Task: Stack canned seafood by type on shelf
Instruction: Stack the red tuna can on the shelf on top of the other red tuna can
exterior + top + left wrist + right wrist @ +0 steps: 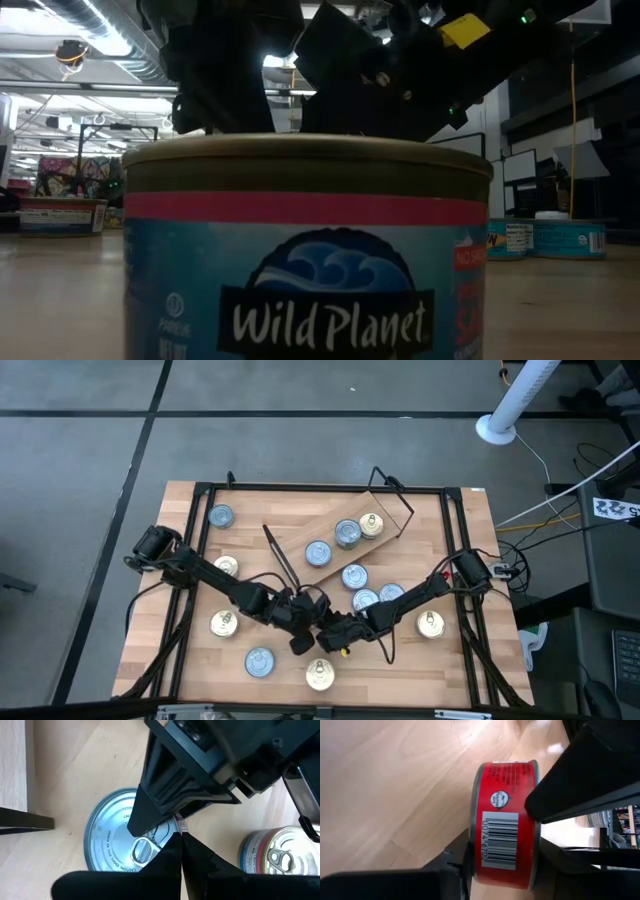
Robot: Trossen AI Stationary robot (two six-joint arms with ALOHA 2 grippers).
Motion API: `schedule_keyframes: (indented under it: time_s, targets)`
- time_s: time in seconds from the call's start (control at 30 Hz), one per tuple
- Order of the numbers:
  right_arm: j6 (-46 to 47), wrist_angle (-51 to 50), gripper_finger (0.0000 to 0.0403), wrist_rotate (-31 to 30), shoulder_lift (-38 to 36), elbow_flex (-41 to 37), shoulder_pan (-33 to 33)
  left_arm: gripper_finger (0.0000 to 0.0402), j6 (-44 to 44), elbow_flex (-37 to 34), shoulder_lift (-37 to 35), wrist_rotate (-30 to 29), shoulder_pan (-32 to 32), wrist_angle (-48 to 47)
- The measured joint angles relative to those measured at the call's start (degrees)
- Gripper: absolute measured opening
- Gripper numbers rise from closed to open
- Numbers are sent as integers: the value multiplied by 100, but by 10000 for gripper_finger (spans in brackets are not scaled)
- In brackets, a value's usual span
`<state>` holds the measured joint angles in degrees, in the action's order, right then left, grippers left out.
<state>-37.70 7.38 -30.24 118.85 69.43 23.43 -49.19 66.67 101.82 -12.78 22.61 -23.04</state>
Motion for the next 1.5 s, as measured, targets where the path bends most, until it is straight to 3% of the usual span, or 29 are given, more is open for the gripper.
schedule_keyframes:
  time_s: [0.27,0.47,0.7,1.13,1.3,1.5]
  targets:
    - [-8,-27,125,-39,-7,0,48,68,250,4,-46,783,-130,35]
    - [9,-223,128,-747,-173,18,225,100,396,0,-483,1237,-269,-95]
    - [18,-943,127,-1548,-505,0,317,82,784,2,-1126,1217,-286,-385]
    - [592,-2150,130,-2096,-1342,0,385,44,1461,2,-1690,992,-238,-507]
    - [273,-2309,130,-2546,-1564,7,201,33,1515,2,-1690,971,-238,-552]
    - [-28,-2252,131,-2505,-1637,4,-355,25,1522,2,-1690,966,-238,-547]
